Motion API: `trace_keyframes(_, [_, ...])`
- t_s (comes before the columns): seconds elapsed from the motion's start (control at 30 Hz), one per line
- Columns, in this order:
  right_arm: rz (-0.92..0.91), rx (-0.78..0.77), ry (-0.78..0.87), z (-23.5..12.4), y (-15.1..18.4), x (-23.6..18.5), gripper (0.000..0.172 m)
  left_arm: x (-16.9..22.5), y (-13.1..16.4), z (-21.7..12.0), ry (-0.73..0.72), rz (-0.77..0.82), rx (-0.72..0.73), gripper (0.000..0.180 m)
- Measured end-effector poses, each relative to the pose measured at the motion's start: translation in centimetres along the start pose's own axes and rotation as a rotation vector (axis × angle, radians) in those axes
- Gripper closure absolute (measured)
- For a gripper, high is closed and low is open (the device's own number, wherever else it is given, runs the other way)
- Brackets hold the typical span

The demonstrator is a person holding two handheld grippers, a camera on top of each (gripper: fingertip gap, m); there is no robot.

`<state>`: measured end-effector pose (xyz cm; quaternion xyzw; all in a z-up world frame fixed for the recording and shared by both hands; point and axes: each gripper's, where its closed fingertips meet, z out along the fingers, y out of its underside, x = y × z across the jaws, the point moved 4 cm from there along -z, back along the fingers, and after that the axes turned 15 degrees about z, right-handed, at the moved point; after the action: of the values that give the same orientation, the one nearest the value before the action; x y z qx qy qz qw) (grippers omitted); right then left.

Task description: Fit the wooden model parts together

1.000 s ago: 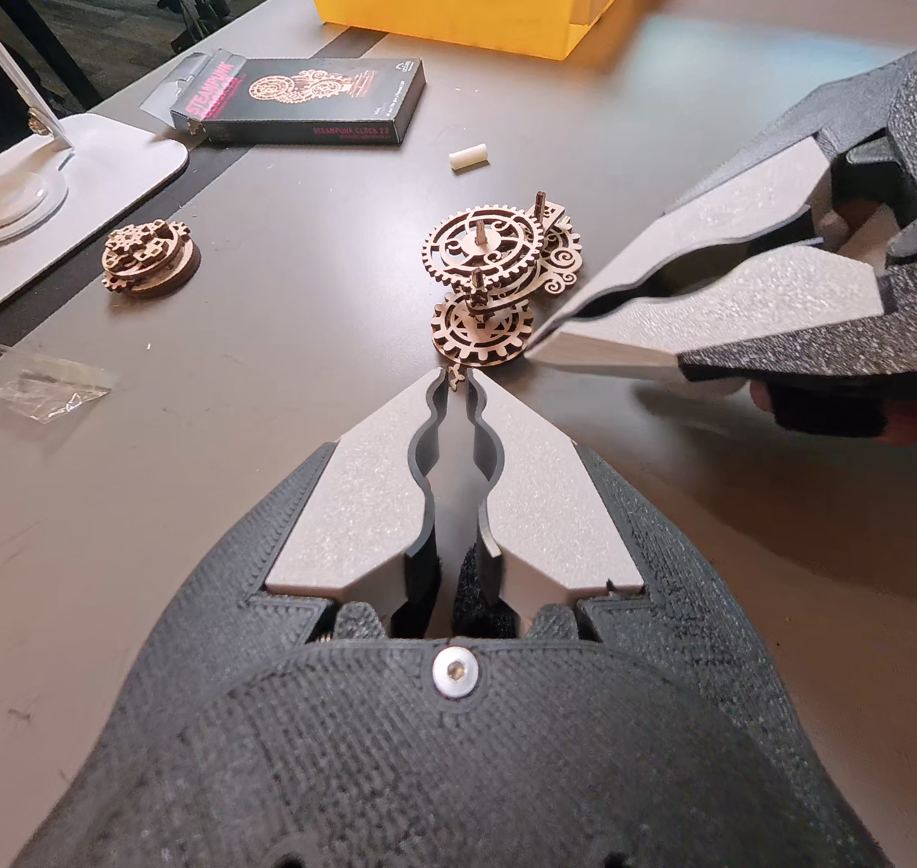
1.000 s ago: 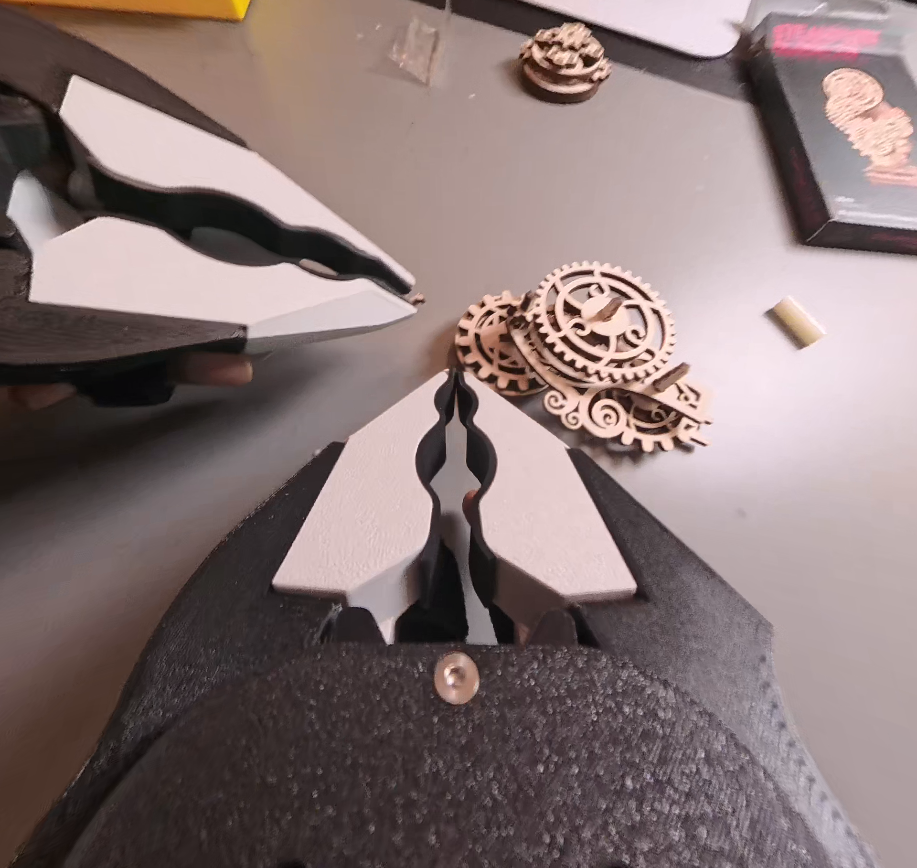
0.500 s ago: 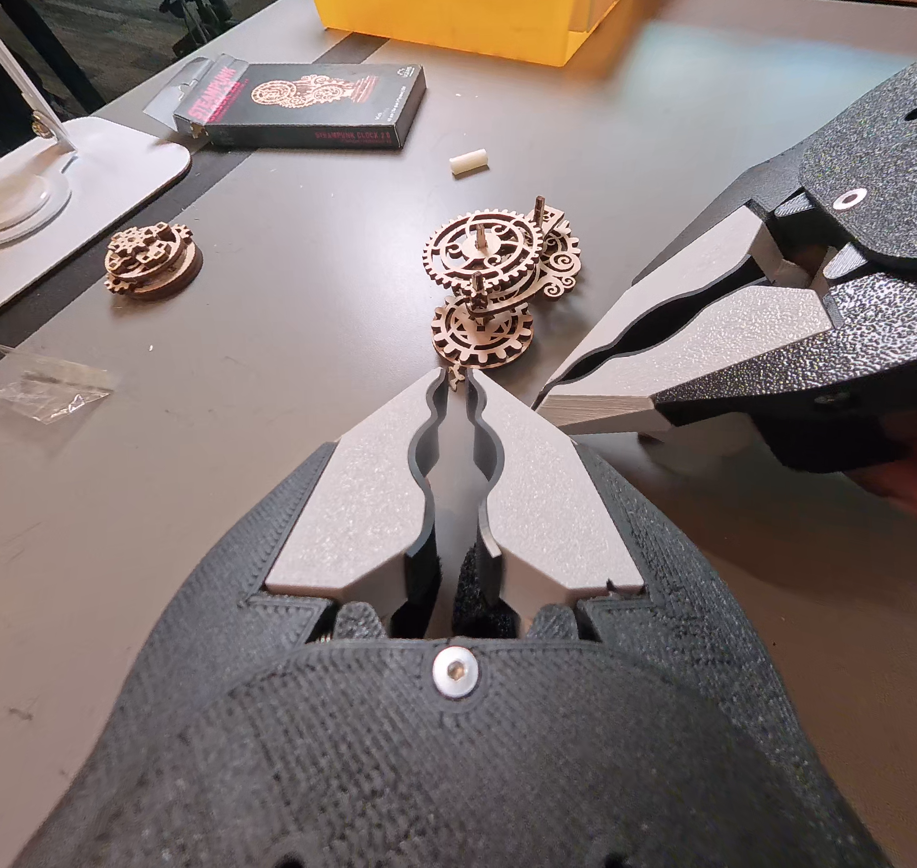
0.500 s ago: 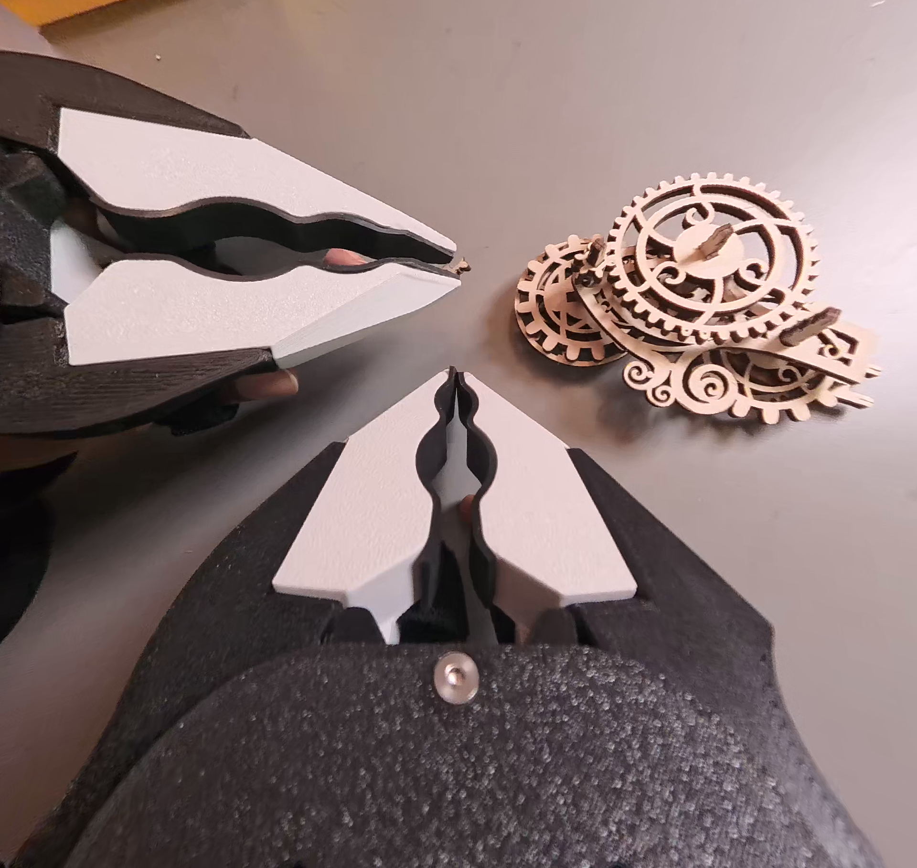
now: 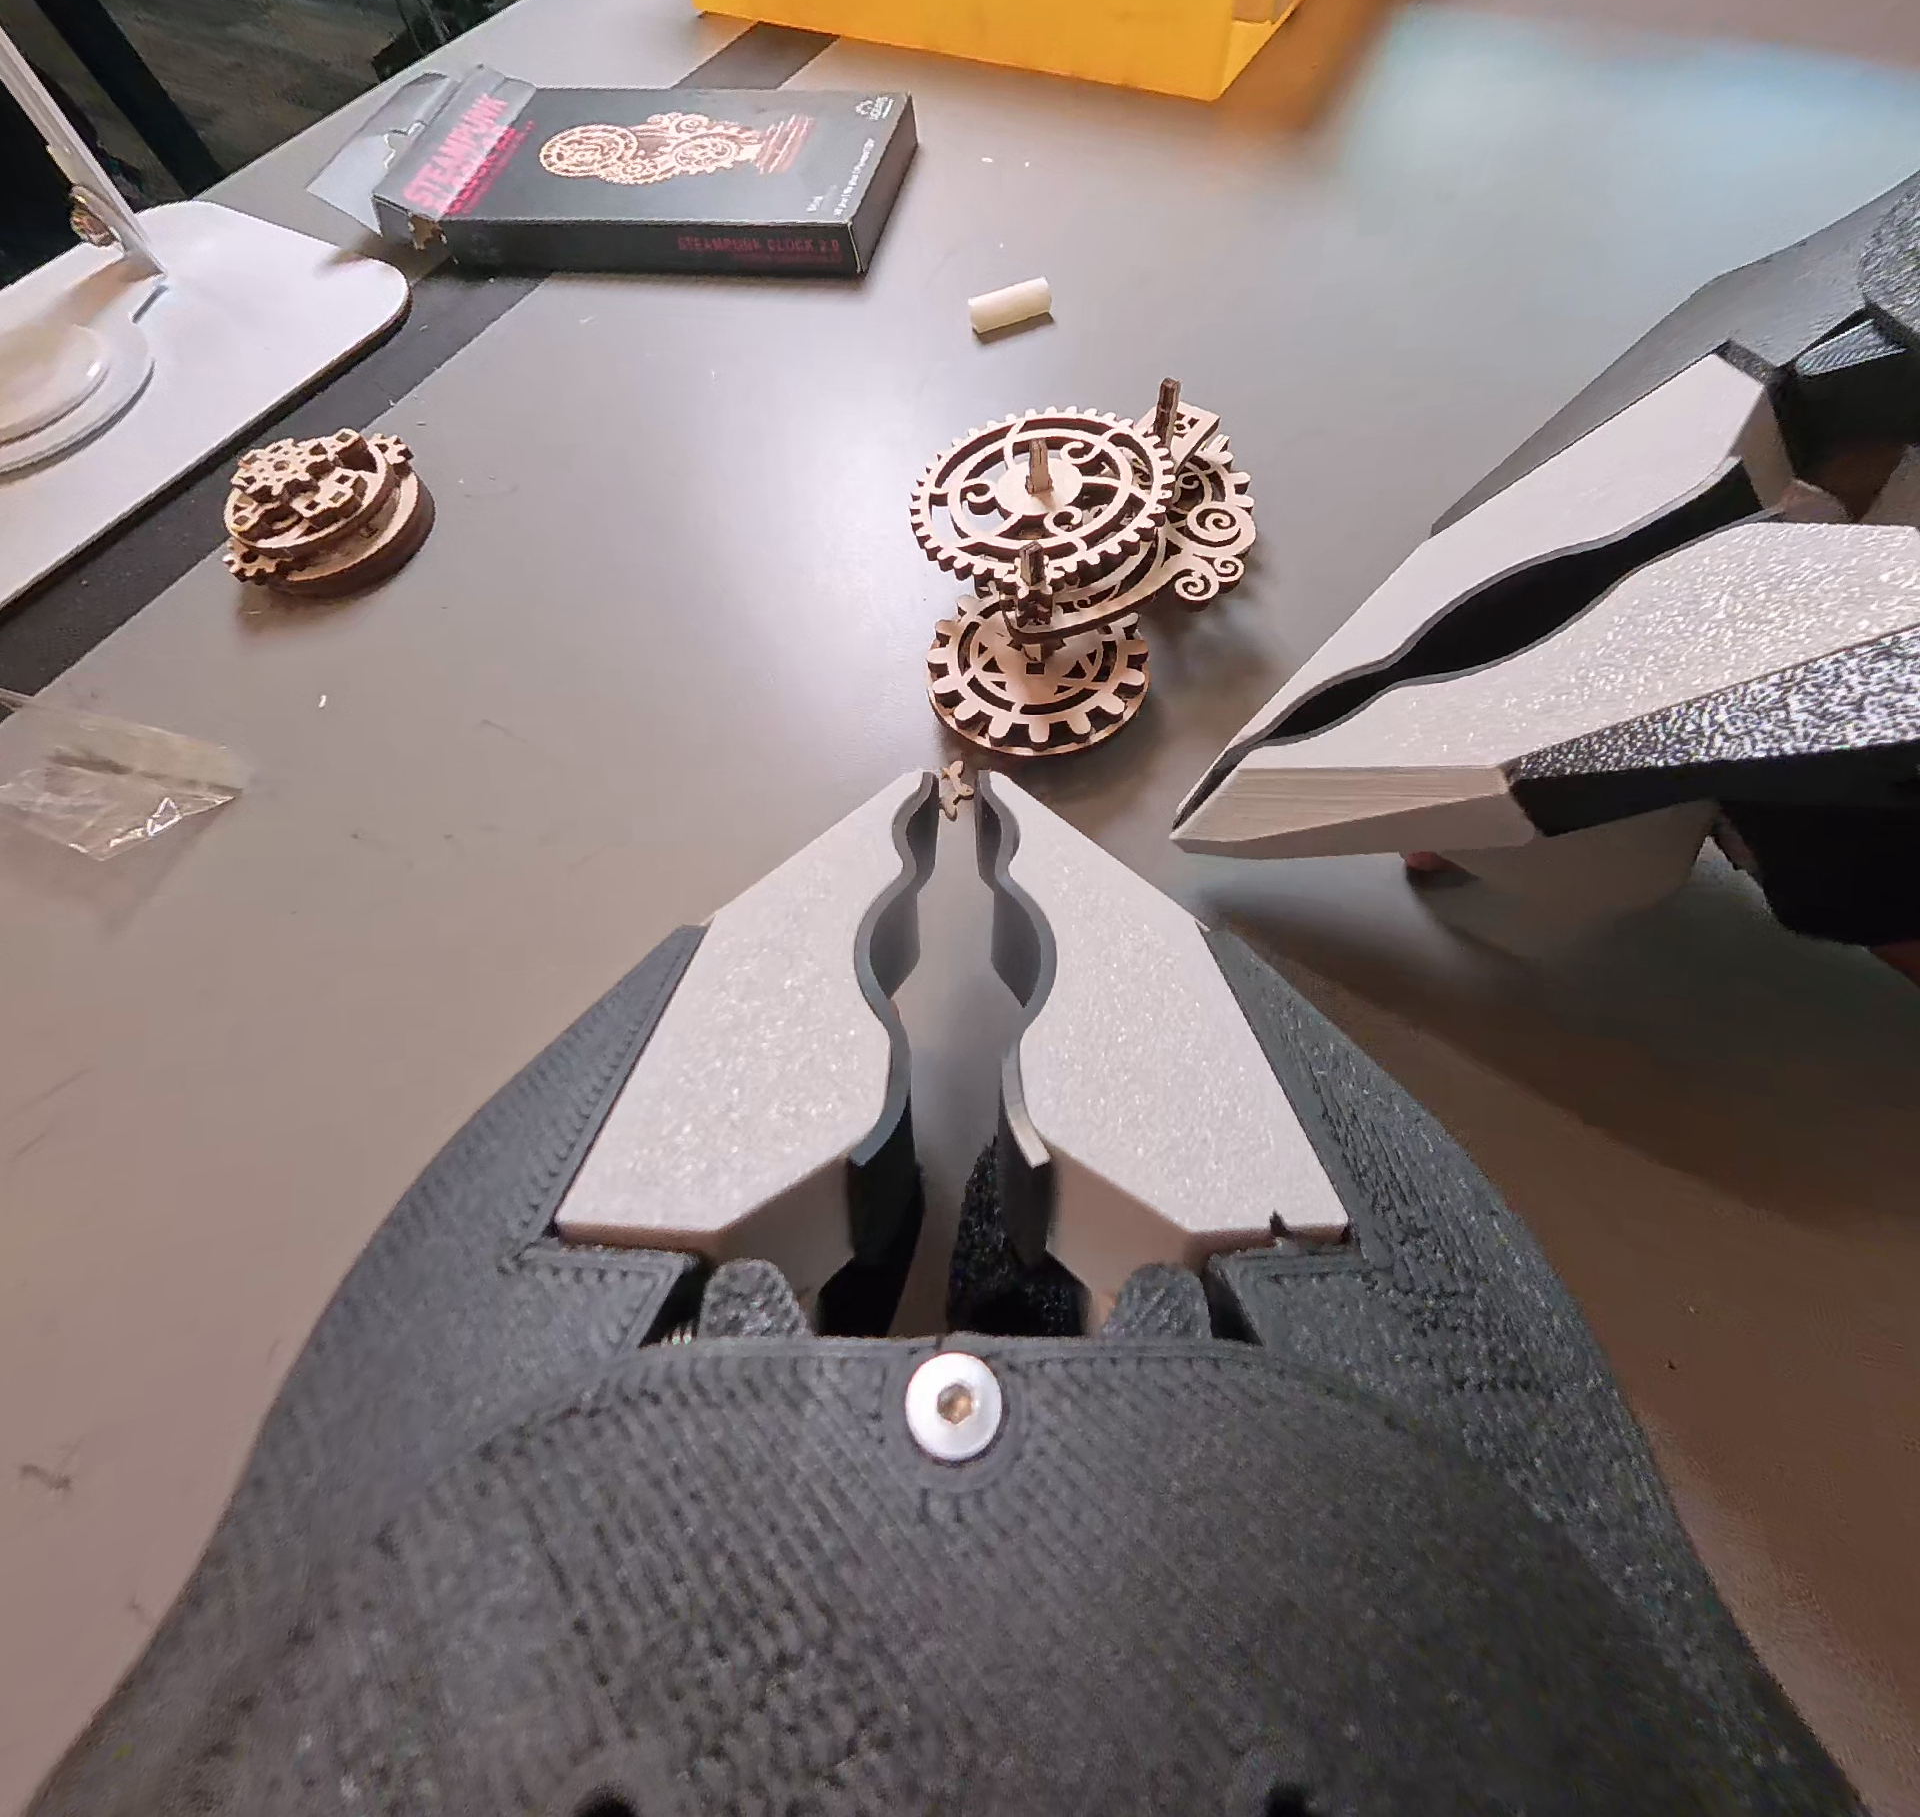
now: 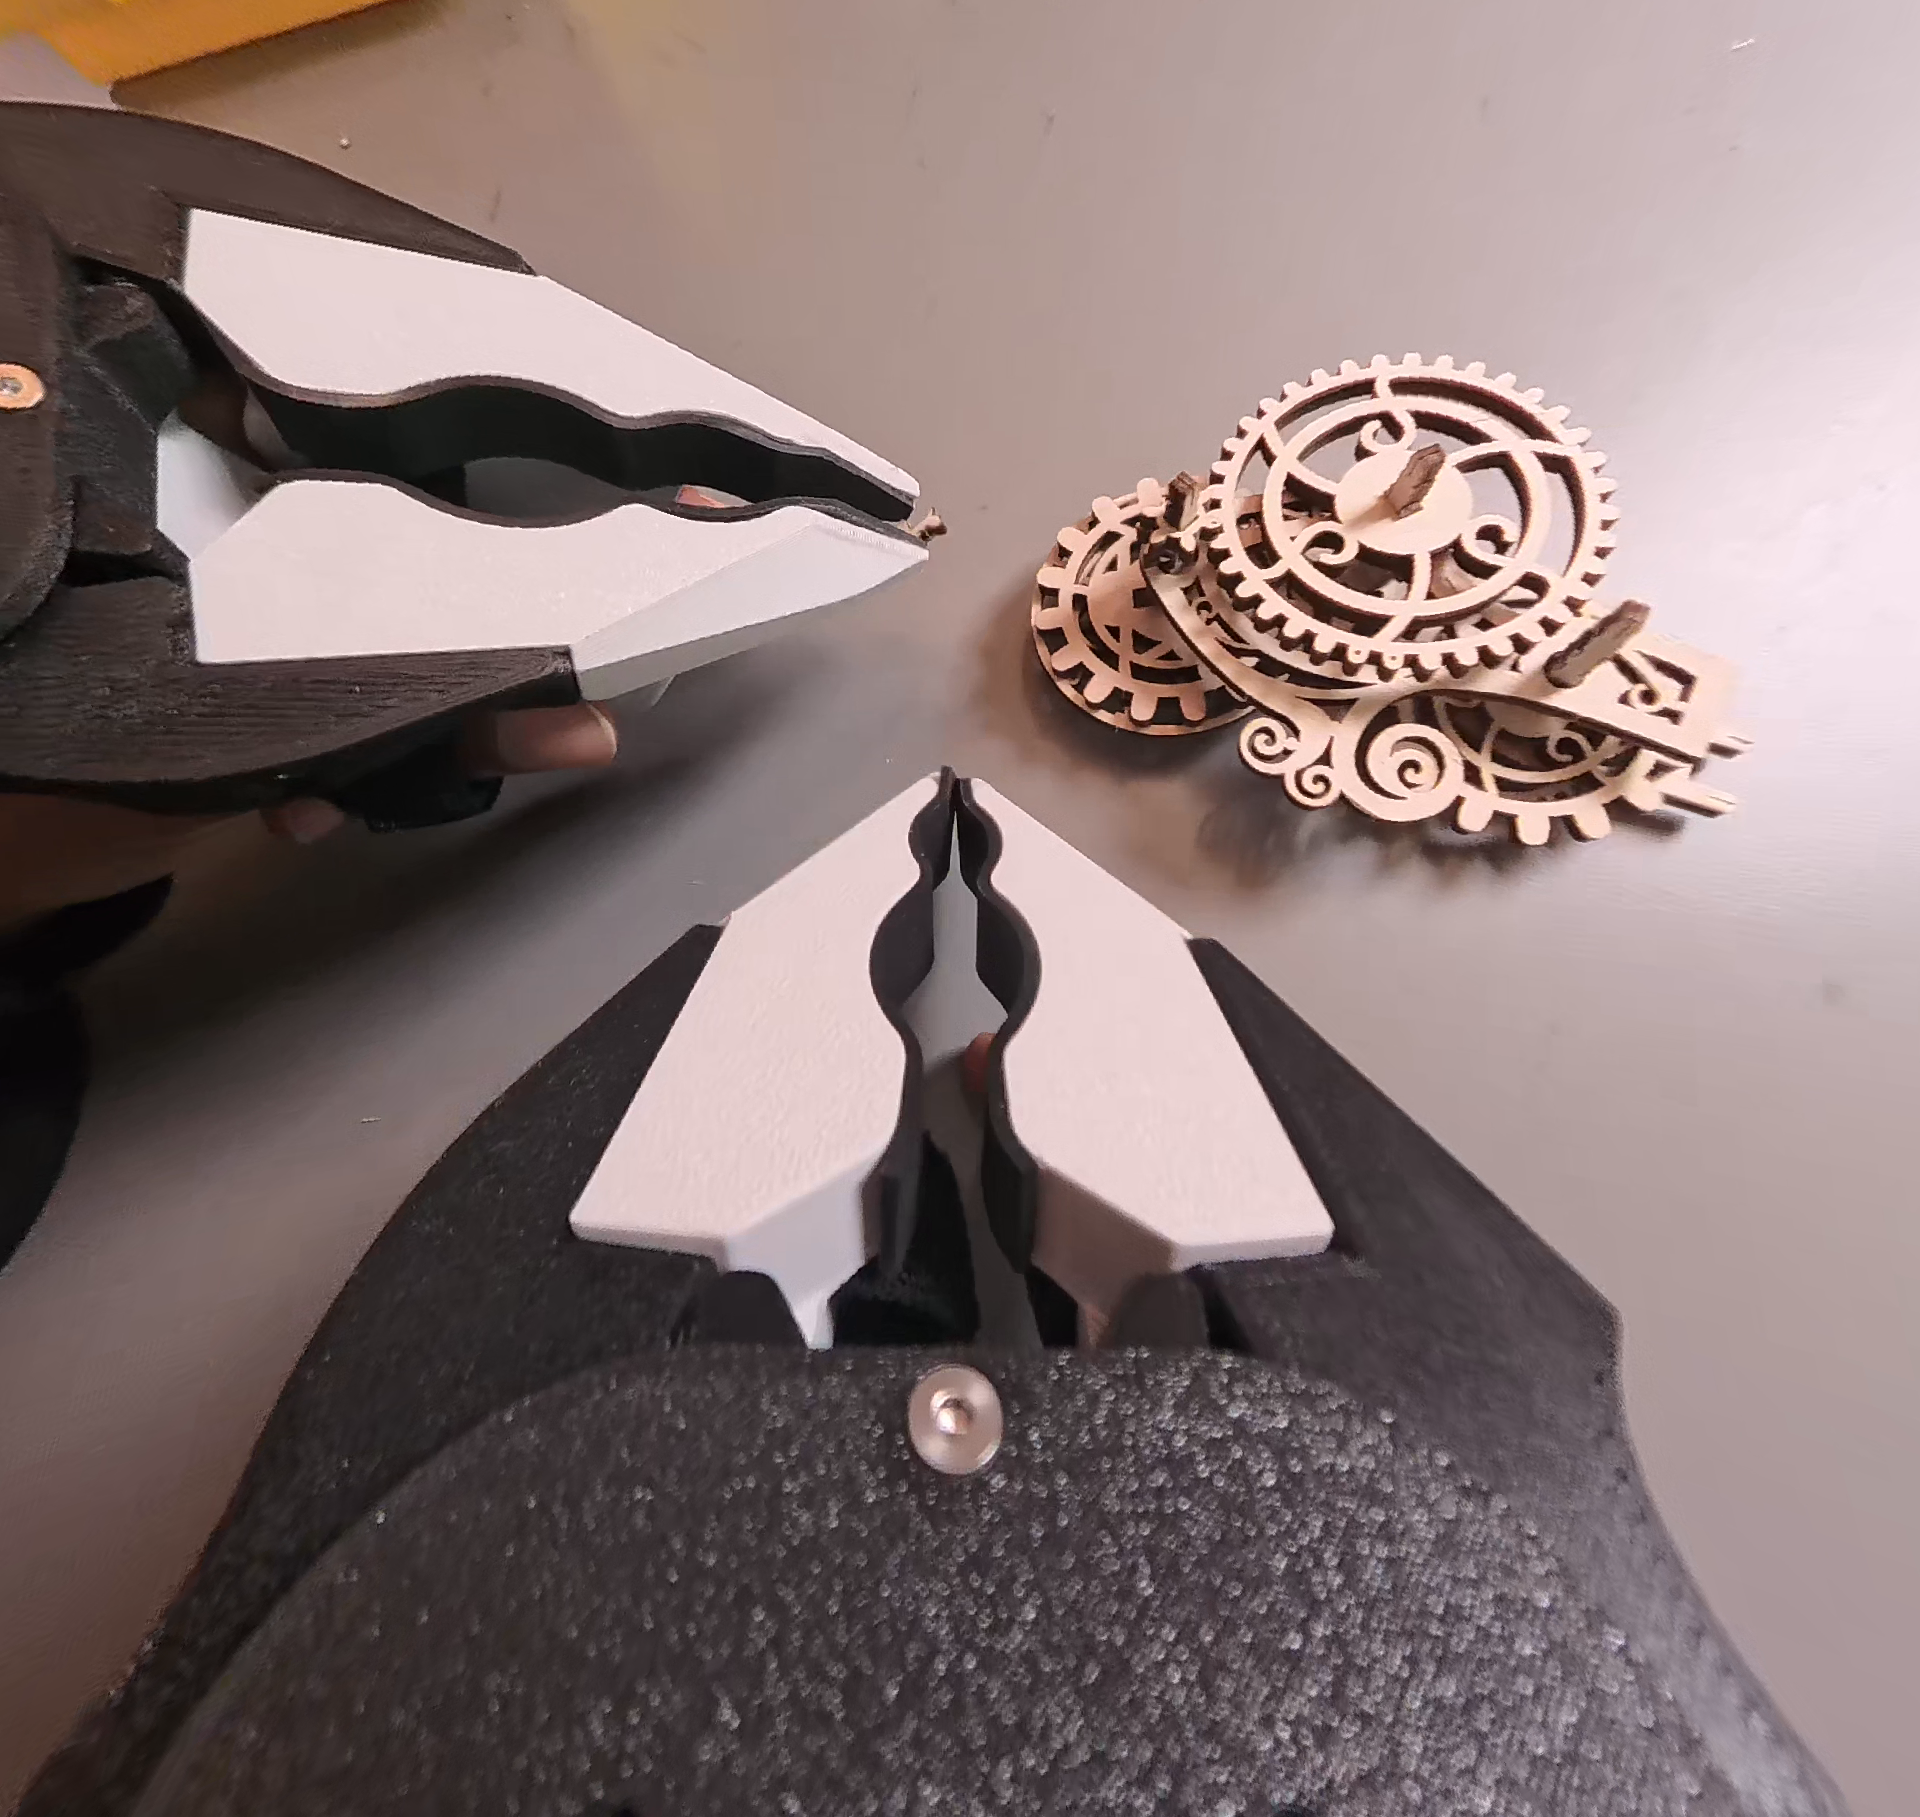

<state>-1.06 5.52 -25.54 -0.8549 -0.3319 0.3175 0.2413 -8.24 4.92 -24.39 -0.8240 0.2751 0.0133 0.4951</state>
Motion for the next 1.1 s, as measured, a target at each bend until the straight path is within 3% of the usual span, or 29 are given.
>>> trace_keyframes(0.23, [-0.08, 0.132, 0.046, -1.6, -0.4, 2.0, 0.17, -1.0, 1.1, 1.0, -0.048, 0.081, -0.087, 0.174])
trace_keyframes(0.27, [-0.079, 0.14, 0.045, -1.9, -0.4, 2.3, 0.169, -1.2, 1.2, 1.3, -0.036, 0.073, -0.102, 0.166])
trace_keyframes(0.4, [-0.038, 0.162, 0.02, -2.9, -0.3, 3.5, 0.166, -1.0, 0.3, 2.0, 0.062, 0.093, -0.09, 0.101])
trace_keyframes(0.53, [-0.022, 0.171, -0.003, -3.8, -0.2, 4.5, 0.166, -0.3, 0.1, 3.0, 0.127, 0.231, -0.105, 0.077])
trace_keyframes(0.8, [0.015, 0.189, -0.077, -5.1, -0.5, 5.0, 0.167, 1.3, -0.9, 5.0, 0.315, 0.181, -0.062, 0.105])
trace_keyframes(0.9, [0.006, 0.177, -0.111, -5.0, -0.3, 4.5, 0.167, 1.2, -1.1, 5.2, 0.302, 0.197, -0.054, 0.127])
trace_keyframes(1.0, [-0.028, 0.162, -0.13, -4.6, -0.1, 3.5, 0.168, 1.2, -1.2, 5.1, 0.294, 0.183, -0.085, 0.128])
trace_keyframes(1.1, [-0.058, 0.147, -0.108, -3.9, -0.3, 2.5, 0.169, 0.9, -2.1, 4.5, 0.298, 0.061, -0.093, 0.128])
